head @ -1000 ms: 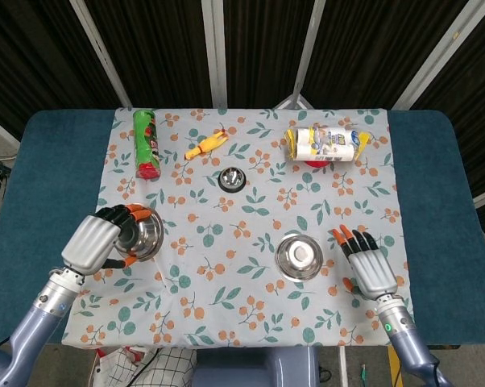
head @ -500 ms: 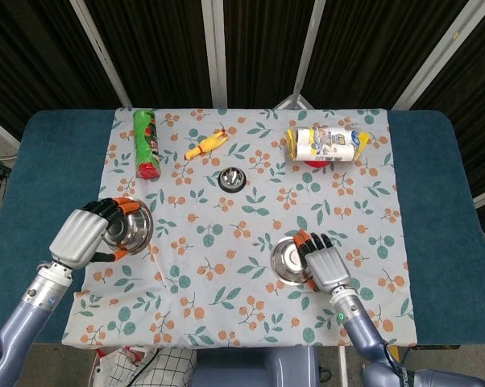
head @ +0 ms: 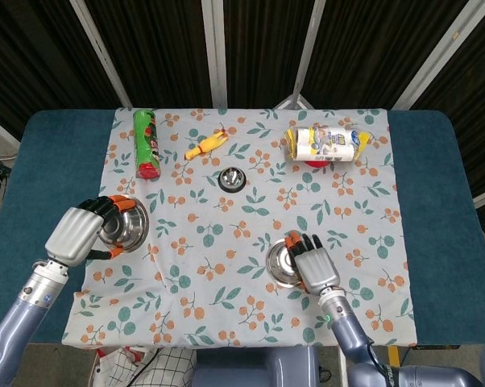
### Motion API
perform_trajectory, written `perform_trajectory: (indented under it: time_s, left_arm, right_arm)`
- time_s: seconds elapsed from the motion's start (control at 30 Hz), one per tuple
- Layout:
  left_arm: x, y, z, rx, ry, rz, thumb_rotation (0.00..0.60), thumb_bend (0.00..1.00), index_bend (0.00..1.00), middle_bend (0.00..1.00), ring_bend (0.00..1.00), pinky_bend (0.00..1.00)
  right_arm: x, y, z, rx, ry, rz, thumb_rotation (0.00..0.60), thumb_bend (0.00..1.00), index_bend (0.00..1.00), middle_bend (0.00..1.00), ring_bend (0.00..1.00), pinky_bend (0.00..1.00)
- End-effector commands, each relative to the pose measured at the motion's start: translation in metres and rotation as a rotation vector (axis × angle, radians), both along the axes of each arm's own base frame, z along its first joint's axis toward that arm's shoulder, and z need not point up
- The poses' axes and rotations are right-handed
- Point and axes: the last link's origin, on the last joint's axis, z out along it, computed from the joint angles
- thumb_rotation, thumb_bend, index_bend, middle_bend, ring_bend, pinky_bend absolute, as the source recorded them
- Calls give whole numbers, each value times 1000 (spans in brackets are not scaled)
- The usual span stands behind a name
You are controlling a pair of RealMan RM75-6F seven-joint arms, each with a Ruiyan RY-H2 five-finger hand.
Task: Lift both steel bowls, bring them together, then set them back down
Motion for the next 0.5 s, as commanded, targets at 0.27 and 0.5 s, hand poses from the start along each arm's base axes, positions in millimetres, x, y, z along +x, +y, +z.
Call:
perform_trajectory:
  time_s: [0.27,0.5]
  left_arm:
    - [0,1,-2,-2,2,2,600,581,628,660,527,755]
    - [0,2,-3,-4,4,4,600,581,627,659,527,755]
  right_arm:
    - [11,1,0,-1,-5,31,600,332,0,0,0,123]
    - [24,2,2,-3,-8,66,600,332,0,0,0,141]
